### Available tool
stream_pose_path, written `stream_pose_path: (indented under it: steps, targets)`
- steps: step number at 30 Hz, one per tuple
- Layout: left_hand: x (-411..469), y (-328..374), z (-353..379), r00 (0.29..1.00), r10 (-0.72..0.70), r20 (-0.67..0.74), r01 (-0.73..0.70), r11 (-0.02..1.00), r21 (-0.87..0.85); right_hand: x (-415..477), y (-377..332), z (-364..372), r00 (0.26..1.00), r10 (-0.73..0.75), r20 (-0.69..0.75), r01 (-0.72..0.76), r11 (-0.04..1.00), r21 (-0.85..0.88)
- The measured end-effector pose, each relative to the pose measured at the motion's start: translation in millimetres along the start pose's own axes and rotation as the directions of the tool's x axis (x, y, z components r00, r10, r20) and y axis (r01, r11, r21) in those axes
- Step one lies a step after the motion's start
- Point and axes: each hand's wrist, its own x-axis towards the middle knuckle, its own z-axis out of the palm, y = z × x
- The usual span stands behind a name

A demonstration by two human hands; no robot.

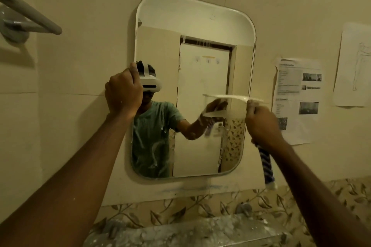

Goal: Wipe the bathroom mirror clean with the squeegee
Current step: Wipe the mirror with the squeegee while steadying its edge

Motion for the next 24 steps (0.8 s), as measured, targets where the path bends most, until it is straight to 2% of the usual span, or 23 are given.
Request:
stream_pose_path:
  steps: [3, 5, 9, 14, 17, 20, 24]
  targets:
    - [-2.3, -2.5, 1.7, 0.999, 0.034, -0.011, -0.034, 0.999, -0.013, -56.0, 43.0, 32.5, 0.998, 0.063, 0.028, -0.063, 0.998, 0.004]
    - [-4.8, -3.6, 1.5, 0.999, 0.040, -0.022, -0.040, 0.999, -0.001, -90.3, 65.3, 47.4, 0.991, 0.122, 0.050, -0.118, 0.990, -0.078]
    - [-7.4, -1.3, 0.6, 1.000, 0.019, -0.025, -0.019, 1.000, 0.000, -111.4, 73.6, 51.3, 0.986, 0.148, 0.076, -0.134, 0.978, -0.162]
    - [-9.9, -1.6, -0.4, 0.999, 0.020, -0.034, -0.019, 1.000, 0.024, -47.7, 35.1, 22.1, 0.999, 0.043, -0.016, -0.042, 0.997, 0.072]
    - [-11.2, -3.1, 0.2, 0.999, 0.020, -0.032, -0.019, 0.999, 0.037, -39.5, 32.6, 27.0, 0.998, 0.039, -0.043, -0.037, 0.998, 0.041]
    - [-11.8, -5.3, 1.9, 0.999, 0.022, -0.032, -0.021, 0.999, 0.041, -80.5, 58.7, 56.7, 0.989, 0.137, -0.053, -0.136, 0.990, 0.021]
    - [-13.6, -4.0, 1.8, 1.000, 0.014, -0.022, -0.013, 0.999, 0.038, -136.9, 83.3, 83.2, 0.985, 0.170, -0.039, -0.172, 0.985, -0.034]
